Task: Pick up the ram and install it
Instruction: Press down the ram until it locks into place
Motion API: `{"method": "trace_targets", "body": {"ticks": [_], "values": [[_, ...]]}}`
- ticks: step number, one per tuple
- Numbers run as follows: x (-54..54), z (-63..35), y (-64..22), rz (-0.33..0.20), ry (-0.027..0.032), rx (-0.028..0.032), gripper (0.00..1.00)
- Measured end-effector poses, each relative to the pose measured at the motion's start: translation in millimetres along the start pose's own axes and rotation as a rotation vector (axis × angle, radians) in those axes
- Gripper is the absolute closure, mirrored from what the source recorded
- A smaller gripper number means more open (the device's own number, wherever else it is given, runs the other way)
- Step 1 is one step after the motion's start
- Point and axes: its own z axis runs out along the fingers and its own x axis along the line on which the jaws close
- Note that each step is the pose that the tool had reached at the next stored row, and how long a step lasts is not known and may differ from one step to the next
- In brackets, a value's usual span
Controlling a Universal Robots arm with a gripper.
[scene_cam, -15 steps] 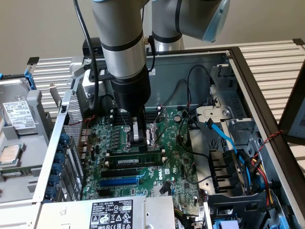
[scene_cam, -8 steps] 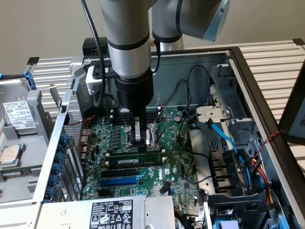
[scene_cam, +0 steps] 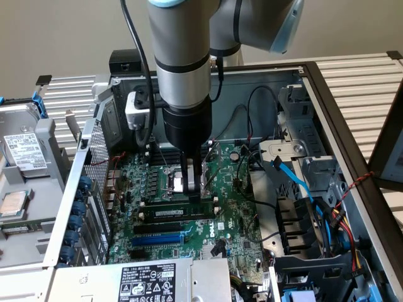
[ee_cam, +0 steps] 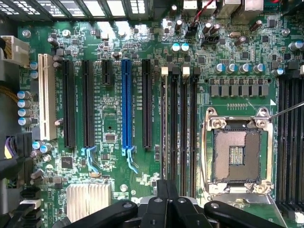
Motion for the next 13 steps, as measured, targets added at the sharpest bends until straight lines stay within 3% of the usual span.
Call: {"method": "trace_targets", "body": {"ticks": [13], "values": [[0.0,10.6,0.1,0.000,0.0005,-0.0007,0.90]]}}
